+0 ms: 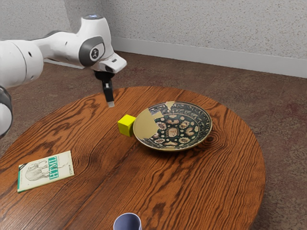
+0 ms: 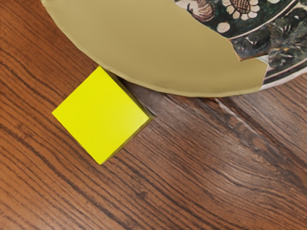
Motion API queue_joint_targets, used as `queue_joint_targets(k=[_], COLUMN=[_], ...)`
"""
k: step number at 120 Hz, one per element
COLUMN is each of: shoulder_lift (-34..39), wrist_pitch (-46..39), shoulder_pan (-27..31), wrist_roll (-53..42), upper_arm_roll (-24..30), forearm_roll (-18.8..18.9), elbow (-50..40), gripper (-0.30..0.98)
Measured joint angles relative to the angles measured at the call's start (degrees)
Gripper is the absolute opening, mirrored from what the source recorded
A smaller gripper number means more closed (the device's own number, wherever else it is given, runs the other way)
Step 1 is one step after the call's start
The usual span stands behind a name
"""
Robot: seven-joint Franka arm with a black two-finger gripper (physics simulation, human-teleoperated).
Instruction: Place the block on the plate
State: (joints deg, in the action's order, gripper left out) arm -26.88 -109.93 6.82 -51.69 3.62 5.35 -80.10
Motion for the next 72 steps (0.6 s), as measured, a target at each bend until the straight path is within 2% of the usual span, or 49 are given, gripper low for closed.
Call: queue_joint_targets(k=[72], shoulder_lift=[-19.14], wrist_pitch=[3.73], shoulder_pan=[-0.49], wrist_roll=[-23.37], upper_arm_roll=[0.90], forearm_roll=[2.84], elbow=[19.86], gripper=[0.69])
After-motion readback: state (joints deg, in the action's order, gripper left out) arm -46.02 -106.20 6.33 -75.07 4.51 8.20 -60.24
